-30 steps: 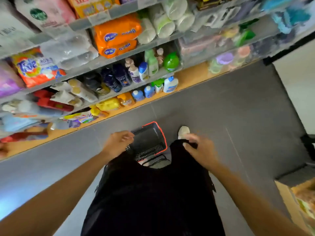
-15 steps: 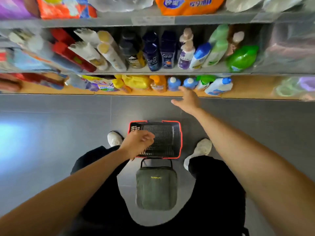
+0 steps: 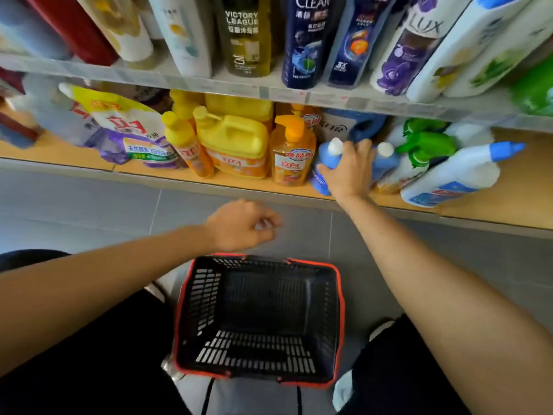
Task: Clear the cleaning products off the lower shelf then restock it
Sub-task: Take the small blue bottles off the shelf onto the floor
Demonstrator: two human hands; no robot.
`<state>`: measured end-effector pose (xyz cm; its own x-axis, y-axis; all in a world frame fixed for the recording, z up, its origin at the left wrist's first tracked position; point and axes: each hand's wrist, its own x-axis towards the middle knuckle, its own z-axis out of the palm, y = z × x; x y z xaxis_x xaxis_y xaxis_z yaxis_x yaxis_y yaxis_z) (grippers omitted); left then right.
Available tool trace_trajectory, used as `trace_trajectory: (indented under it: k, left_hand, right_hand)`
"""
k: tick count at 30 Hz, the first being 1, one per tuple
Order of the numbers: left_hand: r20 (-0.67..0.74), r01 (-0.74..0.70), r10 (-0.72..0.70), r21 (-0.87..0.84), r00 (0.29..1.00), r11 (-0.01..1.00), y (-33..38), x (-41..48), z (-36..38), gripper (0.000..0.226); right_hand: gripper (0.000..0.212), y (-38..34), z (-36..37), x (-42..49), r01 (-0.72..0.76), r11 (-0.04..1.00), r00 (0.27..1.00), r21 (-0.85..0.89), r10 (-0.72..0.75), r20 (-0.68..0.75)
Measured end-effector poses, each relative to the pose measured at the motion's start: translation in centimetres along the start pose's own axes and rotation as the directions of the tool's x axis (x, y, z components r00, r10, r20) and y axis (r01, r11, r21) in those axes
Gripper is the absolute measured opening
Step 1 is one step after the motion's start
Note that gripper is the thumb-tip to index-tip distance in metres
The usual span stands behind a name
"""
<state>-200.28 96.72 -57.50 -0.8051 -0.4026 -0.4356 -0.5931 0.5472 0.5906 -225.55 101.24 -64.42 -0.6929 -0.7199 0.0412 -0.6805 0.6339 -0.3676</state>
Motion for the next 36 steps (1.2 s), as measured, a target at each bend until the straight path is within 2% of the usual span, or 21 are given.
trace_trajectory:
  k: [2, 5, 9, 12, 16, 18, 20, 23, 26, 28, 30, 32, 34, 36]
  left_hand:
    - [-0.070, -0.051, 0.055, 0.056, 0.996, 0.997, -0.1, 1.2, -0.3, 0.021]
    - [-0.182, -0.071, 0.082, 0.067, 0.980, 0.995, -0.2, 1.4, -0.4, 0.024]
    - [-0.263, -0.059, 0.071, 0.052, 0.962, 0.997, 0.2, 0.3, 0.1, 0.035]
    - [-0.293, -0.096, 0.113, 0.072, 0.949, 0.993, 1.1, 0.2, 0.3, 0.048]
    - [-0.297, -0.223, 0.184, -0.104, 0.937, 0.969, 2.9, -0.3, 1.1, 0.073]
    - [-0.236, -0.263, 0.209, -0.227, 0.949, 0.938, 3.0, -1.0, 1.9, 0.076]
    - [-0.184, -0.267, 0.221, -0.281, 0.958, 0.922, 2.8, -1.5, 2.4, 0.071]
    - [-0.149, -0.278, 0.237, -0.406, 0.960, 0.870, 2.8, -2.3, 2.5, 0.059]
    - [-0.134, -0.273, 0.238, -0.490, 0.962, 0.828, 3.0, -2.8, 2.8, 0.057]
    - [-0.135, -0.275, 0.240, -0.500, 0.961, 0.821, 3.0, -3.2, 3.4, 0.059]
    - [-0.131, -0.272, 0.240, -0.555, 0.962, 0.786, 2.8, -3.5, 3.8, 0.060]
    - [-0.141, -0.271, 0.237, -0.631, 0.961, 0.726, 2.6, -4.0, 4.1, 0.061]
    - [-0.153, -0.247, 0.200, -0.722, 0.968, 0.647, 2.6, -4.5, 4.5, 0.061]
    - [-0.141, -0.198, 0.144, -0.800, 0.980, 0.567, 2.8, -4.8, 4.9, 0.058]
  right_hand:
    - [0.053, 0.0, -0.1, 0.1, -0.001, 1.000, 1.000, 0.013, 0.001, 0.009]
    - [0.036, -0.2, -1.0, -0.9, 0.000, 0.991, 1.000, 0.133, -0.004, 0.027]
    - [0.045, 0.3, -4.3, -4.0, 0.054, 0.951, 0.998, 0.305, -0.054, -0.006]
    - [0.042, 0.2, -7.4, -6.2, 0.041, 0.851, 0.997, 0.523, -0.065, 0.028]
    - [0.039, -0.9, -10.2, -8.6, -0.057, 0.749, 0.947, 0.660, -0.169, 0.274]
    - [0.042, -1.2, -10.7, -9.7, -0.157, 0.690, 0.915, 0.707, -0.168, 0.367]
    - [0.046, -1.2, -10.6, -10.7, -0.236, 0.593, 0.895, 0.770, -0.176, 0.410]
    - [0.040, -0.9, -10.2, -12.3, -0.267, 0.445, 0.907, 0.855, -0.182, 0.379]
    - [0.036, -1.0, -10.5, -14.3, -0.190, 0.426, 0.945, 0.884, -0.163, 0.282]
    - [0.047, -1.0, -10.5, -16.1, -0.154, 0.392, 0.965, 0.907, -0.139, 0.223]
    - [0.060, -0.6, -9.8, -18.5, -0.149, 0.306, 0.976, 0.940, -0.108, 0.190]
    - [0.065, -0.1, -8.3, -21.2, -0.182, 0.260, 0.972, 0.948, -0.096, 0.213]
    - [0.068, 0.2, -6.9, -23.5, -0.246, 0.280, 0.948, 0.928, -0.130, 0.290]
    - [0.057, 0.2, -6.2, -24.5, -0.278, 0.298, 0.926, 0.913, -0.169, 0.337]
